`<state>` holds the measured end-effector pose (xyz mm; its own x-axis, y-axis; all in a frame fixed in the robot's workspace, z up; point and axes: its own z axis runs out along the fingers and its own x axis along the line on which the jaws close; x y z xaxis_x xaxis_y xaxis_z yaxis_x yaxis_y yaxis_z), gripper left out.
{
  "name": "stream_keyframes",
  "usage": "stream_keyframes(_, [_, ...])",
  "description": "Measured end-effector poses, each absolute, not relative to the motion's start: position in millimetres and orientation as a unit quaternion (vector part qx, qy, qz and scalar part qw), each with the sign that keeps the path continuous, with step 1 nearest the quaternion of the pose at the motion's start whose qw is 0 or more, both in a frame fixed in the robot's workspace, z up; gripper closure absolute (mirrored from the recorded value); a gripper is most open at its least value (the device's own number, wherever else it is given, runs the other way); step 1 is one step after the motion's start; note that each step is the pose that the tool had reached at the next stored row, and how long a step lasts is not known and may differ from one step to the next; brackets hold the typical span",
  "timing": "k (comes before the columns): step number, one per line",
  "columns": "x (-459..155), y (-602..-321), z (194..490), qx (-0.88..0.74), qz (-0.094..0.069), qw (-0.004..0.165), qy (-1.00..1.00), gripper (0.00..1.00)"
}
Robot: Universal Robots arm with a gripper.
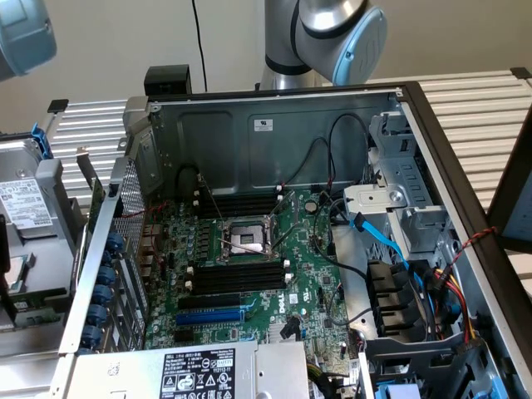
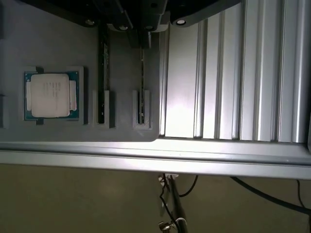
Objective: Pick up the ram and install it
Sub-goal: 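Reach for the ram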
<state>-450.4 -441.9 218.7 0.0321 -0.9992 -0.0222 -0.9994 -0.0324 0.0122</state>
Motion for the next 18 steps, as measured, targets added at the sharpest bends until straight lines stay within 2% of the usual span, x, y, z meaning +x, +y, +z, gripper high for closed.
stream_keyframes(18, [-451.5,-441.9,224.6,-0.718,0.008,-0.001,0.696,0.88])
